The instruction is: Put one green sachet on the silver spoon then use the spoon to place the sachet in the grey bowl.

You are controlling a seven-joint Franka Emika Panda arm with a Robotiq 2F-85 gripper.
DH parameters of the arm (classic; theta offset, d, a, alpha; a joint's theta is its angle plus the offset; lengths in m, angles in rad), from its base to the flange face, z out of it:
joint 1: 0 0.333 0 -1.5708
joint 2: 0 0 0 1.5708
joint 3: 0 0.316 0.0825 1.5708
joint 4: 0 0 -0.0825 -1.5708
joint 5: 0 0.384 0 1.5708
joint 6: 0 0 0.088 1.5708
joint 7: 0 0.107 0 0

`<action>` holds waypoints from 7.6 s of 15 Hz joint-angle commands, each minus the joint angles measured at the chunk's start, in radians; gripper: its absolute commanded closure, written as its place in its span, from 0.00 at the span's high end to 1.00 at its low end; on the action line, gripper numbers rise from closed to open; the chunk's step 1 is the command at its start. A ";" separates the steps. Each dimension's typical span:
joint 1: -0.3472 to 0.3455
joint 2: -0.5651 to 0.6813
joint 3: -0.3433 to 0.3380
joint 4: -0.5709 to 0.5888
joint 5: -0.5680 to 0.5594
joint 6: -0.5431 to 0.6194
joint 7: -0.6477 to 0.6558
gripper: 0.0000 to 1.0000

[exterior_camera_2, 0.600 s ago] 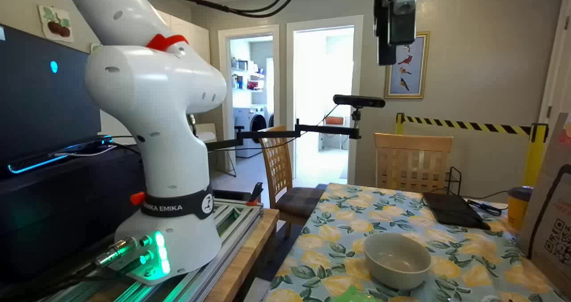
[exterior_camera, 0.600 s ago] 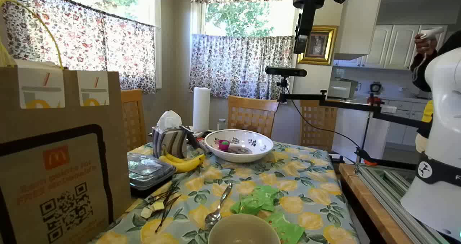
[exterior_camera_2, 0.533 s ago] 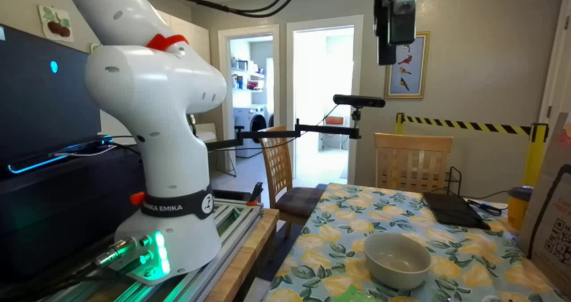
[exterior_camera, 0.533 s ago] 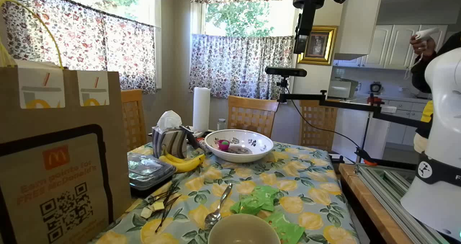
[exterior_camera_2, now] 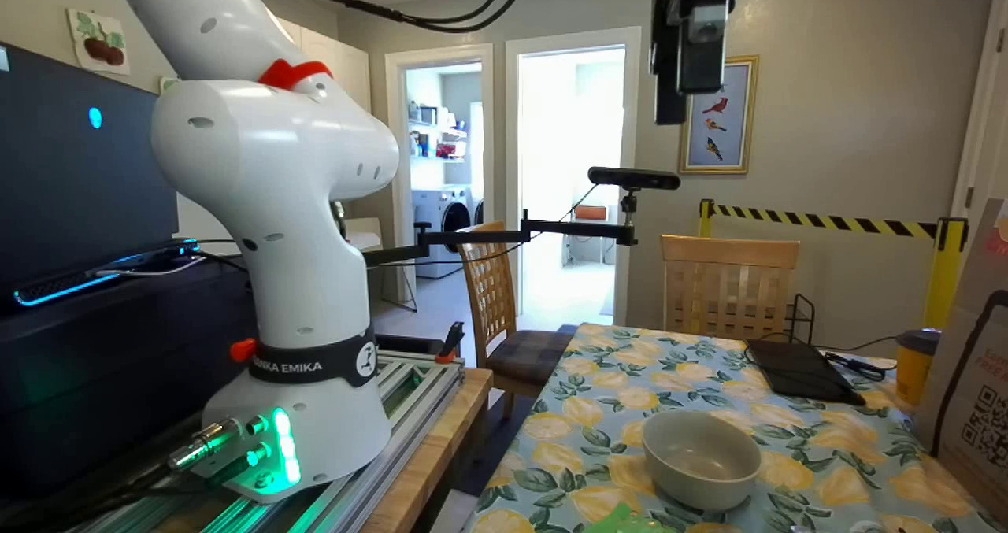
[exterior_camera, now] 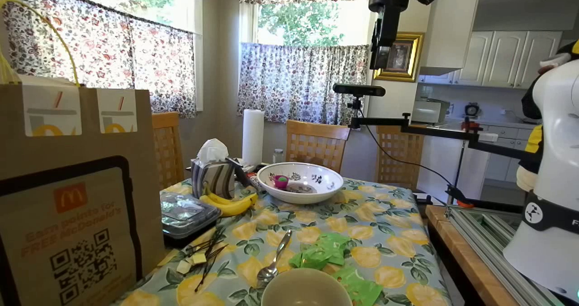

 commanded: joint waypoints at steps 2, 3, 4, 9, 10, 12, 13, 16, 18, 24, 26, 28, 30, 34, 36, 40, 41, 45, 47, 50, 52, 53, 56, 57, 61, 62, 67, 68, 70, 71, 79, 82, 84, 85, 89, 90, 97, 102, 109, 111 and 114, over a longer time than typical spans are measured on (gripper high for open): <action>0.076 0.190 0.066 0.000 -0.037 0.060 -0.032 1.00; 0.088 0.240 0.075 -0.001 -0.050 0.100 -0.047 1.00; 0.095 0.295 0.086 0.004 -0.070 0.133 -0.056 1.00; 0.088 0.577 0.125 0.035 -0.280 0.300 -0.053 1.00; 0.084 0.629 0.121 0.043 -0.334 0.329 -0.059 1.00; 0.086 0.710 0.112 0.067 -0.420 0.355 -0.086 1.00; 0.089 0.748 0.111 0.088 -0.447 0.343 -0.106 1.00; 0.096 0.696 0.112 0.033 -0.406 0.352 -0.042 1.00; 0.087 0.655 0.104 0.010 -0.405 0.367 -0.083 1.00; 0.070 0.692 0.085 -0.048 -0.441 0.677 -0.091 1.00; 0.073 0.728 0.084 -0.067 -0.496 0.778 -0.065 1.00; 0.078 0.791 0.080 -0.064 -0.571 0.845 -0.055 1.00; 0.087 0.849 0.071 -0.052 -0.664 0.889 -0.042 1.00; 0.083 0.926 0.084 -0.040 -0.751 0.913 -0.104 1.00; 0.081 0.902 0.087 -0.060 -0.733 0.907 -0.071 1.00; 0.067 0.923 0.090 -0.056 -0.699 0.915 -0.082 1.00; 0.065 0.945 0.092 -0.047 -0.691 0.919 -0.085 1.00; 0.058 1.008 0.103 -0.036 -0.652 0.969 -0.109 1.00; 0.069 1.039 0.097 -0.023 -0.658 0.972 -0.087 1.00; 0.106 1.065 0.063 0.001 -0.700 0.941 -0.016 1.00; 0.128 1.081 0.041 0.019 -0.719 0.922 0.031 1.00; 0.134 1.088 0.036 0.026 -0.724 0.917 0.043 0.80; 0.152 1.112 0.024 0.045 -0.725 0.899 0.072 0.58; 0.153 1.120 0.026 0.050 -0.720 0.895 0.070 0.49; 0.148 1.146 0.033 0.063 -0.706 0.892 0.054 0.18; 0.149 1.151 0.033 0.067 -0.705 0.890 0.054 0.11; 0.153 1.140 0.029 0.062 -0.710 0.883 0.063 0.00; 0.166 1.117 0.017 0.050 -0.728 0.881 0.086 0.00; 0.194 1.067 -0.004 0.023 -0.760 0.866 0.129 0.00; 0.200 1.051 -0.006 0.014 -0.765 0.856 0.136 0.00; 0.219 0.911 -0.014 -0.037 -0.831 0.802 0.122 0.00; 0.214 0.915 -0.015 -0.013 -0.899 0.818 0.106 0.00; 0.208 0.925 -0.011 -0.001 -0.923 0.833 0.096 0.00; 0.208 0.931 -0.010 0.007 -0.936 0.838 0.098 0.00; 0.201 0.958 -0.004 0.030 -0.954 0.893 0.078 0.00; 0.201 0.964 -0.001 0.036 -0.951 0.902 0.070 0.00; 0.191 1.041 0.022 0.074 -0.916 0.977 -0.014 0.00; 0.192 1.098 0.025 0.118 -0.921 0.988 -0.056 0.00; 0.191 1.158 0.046 0.166 -0.911 0.981 -0.093 0.00; 0.189 1.170 0.053 0.172 -0.909 0.978 -0.101 0.00; 0.189 1.180 0.054 0.175 -0.910 0.974 -0.109 0.00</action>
